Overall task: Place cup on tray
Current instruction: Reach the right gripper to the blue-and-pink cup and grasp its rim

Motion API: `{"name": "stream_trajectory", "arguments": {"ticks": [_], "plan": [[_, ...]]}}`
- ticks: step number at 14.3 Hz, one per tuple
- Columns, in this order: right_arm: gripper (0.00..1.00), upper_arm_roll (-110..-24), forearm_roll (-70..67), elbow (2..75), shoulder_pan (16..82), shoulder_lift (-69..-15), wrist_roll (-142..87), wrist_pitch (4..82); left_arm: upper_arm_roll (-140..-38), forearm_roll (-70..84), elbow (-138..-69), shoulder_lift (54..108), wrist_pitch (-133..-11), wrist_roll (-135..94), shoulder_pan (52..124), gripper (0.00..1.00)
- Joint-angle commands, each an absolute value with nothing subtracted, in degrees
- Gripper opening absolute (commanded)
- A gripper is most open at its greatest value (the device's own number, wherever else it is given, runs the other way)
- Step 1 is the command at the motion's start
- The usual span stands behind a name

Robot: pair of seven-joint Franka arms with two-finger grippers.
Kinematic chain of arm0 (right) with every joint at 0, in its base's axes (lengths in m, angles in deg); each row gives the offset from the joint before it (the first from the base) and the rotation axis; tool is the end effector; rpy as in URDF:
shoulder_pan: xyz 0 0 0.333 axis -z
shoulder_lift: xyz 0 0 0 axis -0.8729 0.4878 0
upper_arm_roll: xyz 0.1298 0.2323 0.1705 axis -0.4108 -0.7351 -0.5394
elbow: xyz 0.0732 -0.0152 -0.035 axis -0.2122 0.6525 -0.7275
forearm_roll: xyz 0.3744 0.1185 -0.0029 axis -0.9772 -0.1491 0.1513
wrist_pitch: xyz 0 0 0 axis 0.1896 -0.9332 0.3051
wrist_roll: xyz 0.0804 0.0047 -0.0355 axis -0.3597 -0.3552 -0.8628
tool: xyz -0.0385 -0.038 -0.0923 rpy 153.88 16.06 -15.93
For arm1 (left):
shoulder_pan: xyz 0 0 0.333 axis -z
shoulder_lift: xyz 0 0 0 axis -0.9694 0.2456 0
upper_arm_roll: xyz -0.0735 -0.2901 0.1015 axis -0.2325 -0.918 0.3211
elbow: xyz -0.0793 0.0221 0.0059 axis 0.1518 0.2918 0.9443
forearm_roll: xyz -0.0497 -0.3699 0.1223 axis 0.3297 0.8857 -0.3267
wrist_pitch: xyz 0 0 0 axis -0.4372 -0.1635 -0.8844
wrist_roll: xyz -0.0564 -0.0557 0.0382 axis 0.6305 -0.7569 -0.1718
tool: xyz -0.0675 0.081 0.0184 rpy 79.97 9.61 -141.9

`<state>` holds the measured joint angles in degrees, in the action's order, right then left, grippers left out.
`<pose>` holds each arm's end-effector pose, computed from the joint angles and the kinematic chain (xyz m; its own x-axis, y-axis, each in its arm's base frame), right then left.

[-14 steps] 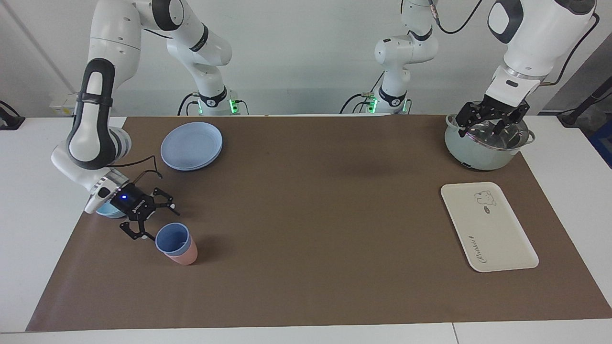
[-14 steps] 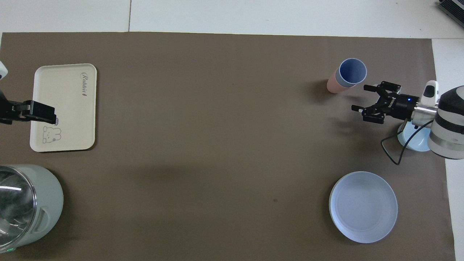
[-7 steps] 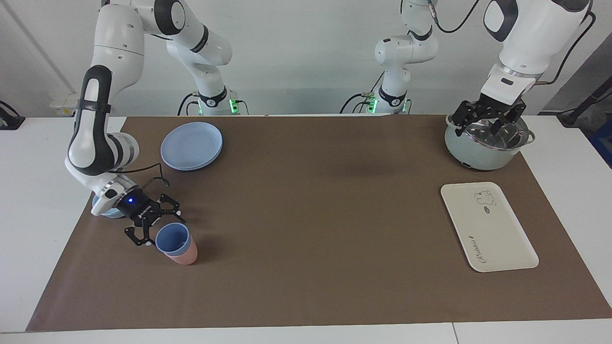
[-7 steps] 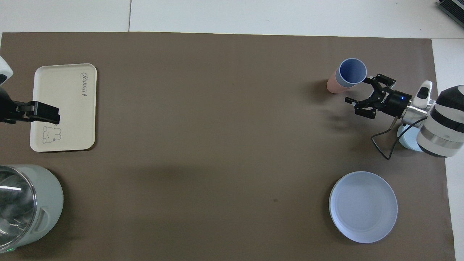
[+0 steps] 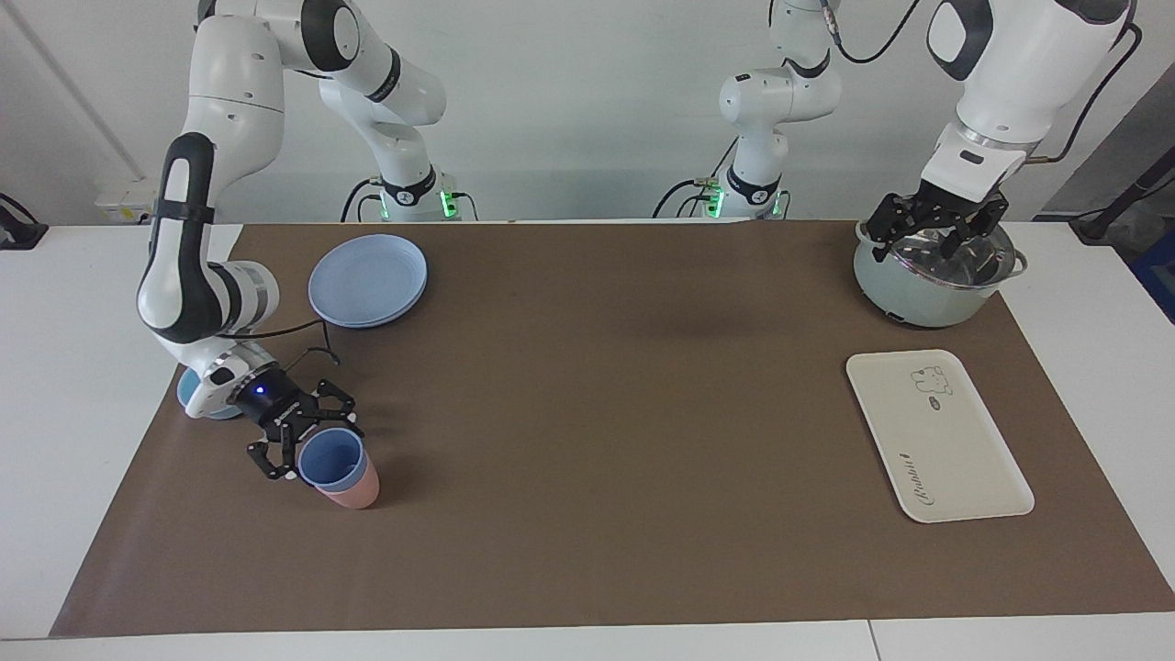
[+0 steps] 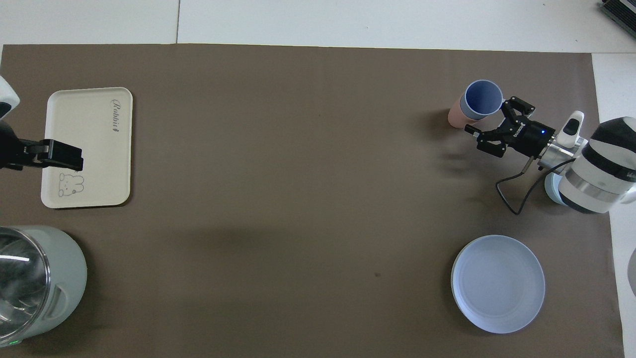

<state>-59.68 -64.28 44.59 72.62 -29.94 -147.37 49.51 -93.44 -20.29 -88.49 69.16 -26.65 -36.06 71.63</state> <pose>0.6302 -0.0916 0.2588 0.2937 0.2318 0.9274 0.7586 -0.6468 -0.0786 0.5457 -0.0323 0.6127 0.9977 -0.0675 0.0066 -0.0672 -0.9970 -0.0392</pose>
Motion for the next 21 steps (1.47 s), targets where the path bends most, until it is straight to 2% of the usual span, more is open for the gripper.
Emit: {"name": "stream_trajectory", "arguments": {"ticks": [1, 9, 13, 16, 17, 18, 19, 21], "plan": [[1.0, -59.68, -67.18, 43.45, 71.26, -28.35, -149.41, 49.9, -93.4, -20.0, -91.07, 67.14, -28.11, -35.46, 71.74, 1.0], [1.0, -59.68, -66.56, 41.33, 71.18, -27.39, -151.52, 53.42, -93.49, -20.0, -91.24, 67.14, -28.82, -35.2, 74.55, 1.0], [1.0, -59.68, -68.76, 41.25, 69.95, -27.12, -151.52, 54.74, -93.4, -20.0, -95.8, 65.3, -32.5, -34.24, 74.47, 1.0], [1.0, -59.68, -69.72, 41.25, 69.68, -27.03, -151.61, 56.06, -93.49, -19.92, -95.9, 65.29, -33.82, -32.38, 74.9, 1.0], [0.9, -59.68, -69.82, 41.25, 69.68, -27.03, -151.52, 56.06, -93.49, -19.92, -95.9, 65.29, -34.52, -32.39, 75.34, 1.0], [0.41, -59.68, -69.47, 41.25, 70.03, -27.03, -151.52, 55.89, -93.49, -19.92, -95.9, 65.38, -35.66, -32.39, 75.43, 1.0], [0.0, -59.68, -68.68, 40.55, 70.47, -27.03, -151.44, 55.97, -93.49, -19.92, -95.9, 65.47, -36.45, -32.39, 75.96, 1.0], [0.0, -59.68, -68.32, 39.22, 70.47, -27.21, -147.94, 56.23, -93.49, -19.92, -95.9, 65.47, -36.55, -32.38, 76.31, 1.0]]}}
